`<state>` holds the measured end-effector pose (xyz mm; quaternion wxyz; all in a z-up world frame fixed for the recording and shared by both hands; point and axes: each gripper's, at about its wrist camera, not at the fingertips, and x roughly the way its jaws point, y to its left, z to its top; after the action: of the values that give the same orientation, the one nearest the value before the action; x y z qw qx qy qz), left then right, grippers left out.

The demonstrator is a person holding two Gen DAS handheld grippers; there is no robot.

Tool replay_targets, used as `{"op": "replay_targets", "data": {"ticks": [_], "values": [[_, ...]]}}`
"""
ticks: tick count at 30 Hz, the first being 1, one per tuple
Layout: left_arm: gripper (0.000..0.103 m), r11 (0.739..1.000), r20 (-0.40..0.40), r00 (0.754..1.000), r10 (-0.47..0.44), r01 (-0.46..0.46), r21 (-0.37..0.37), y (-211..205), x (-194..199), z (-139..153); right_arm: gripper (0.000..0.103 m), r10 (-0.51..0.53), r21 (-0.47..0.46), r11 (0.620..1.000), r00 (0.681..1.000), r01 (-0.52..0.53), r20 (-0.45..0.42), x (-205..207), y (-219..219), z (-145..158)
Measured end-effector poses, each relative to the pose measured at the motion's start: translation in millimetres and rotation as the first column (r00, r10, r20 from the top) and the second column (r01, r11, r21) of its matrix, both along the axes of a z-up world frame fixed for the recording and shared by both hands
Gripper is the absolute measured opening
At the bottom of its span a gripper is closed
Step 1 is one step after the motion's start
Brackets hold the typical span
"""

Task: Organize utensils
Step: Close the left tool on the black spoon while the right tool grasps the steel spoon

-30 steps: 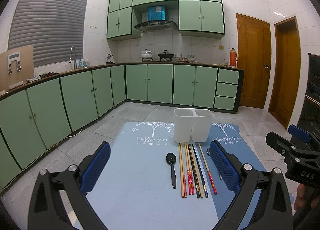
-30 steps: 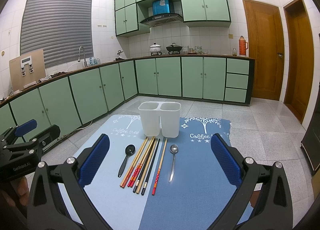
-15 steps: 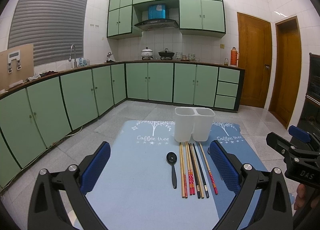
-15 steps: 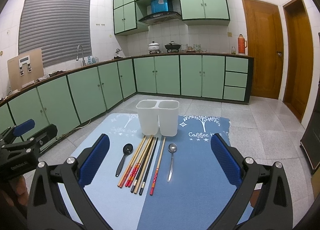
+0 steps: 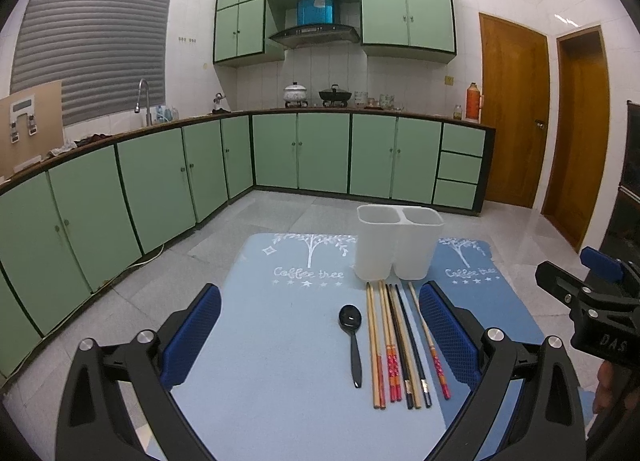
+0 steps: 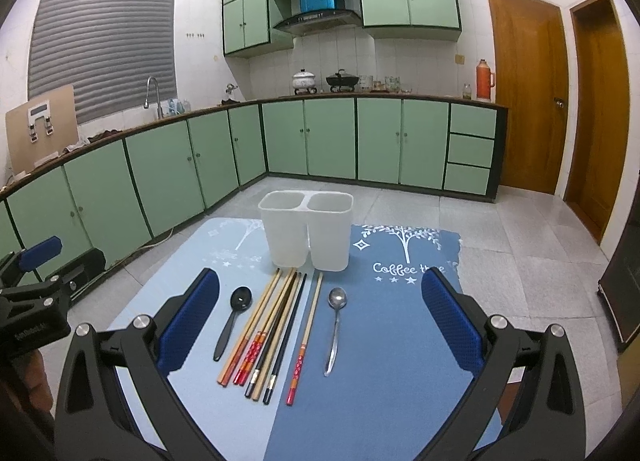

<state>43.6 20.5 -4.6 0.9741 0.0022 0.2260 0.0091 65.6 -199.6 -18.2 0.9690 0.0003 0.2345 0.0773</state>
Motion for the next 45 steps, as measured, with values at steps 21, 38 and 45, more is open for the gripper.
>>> {"op": "replay_targets", "data": {"ticks": [21, 38, 45], "values": [[0.097, 0.999, -0.393, 0.919, -0.042, 0.042, -0.009, -7, 167, -119, 0.075, 0.031, 0.002, 0.999, 0.888, -0.034, -0.458, 166, -3, -117], [0.094, 0.999, -0.501, 0.864, -0.046, 0.036, -0.030, -19, 216, -167, 0.059, 0.040, 0.011, 0.999, 0.836, -0.040, -0.547, 206, 4, -159], [0.093, 0.999, -0.519, 0.854, -0.039, 0.025, -0.033, -17, 221, -177, 0.057, 0.042, 0.003, 0.999, 0.838, -0.048, -0.544, 208, 6, -159]]}}
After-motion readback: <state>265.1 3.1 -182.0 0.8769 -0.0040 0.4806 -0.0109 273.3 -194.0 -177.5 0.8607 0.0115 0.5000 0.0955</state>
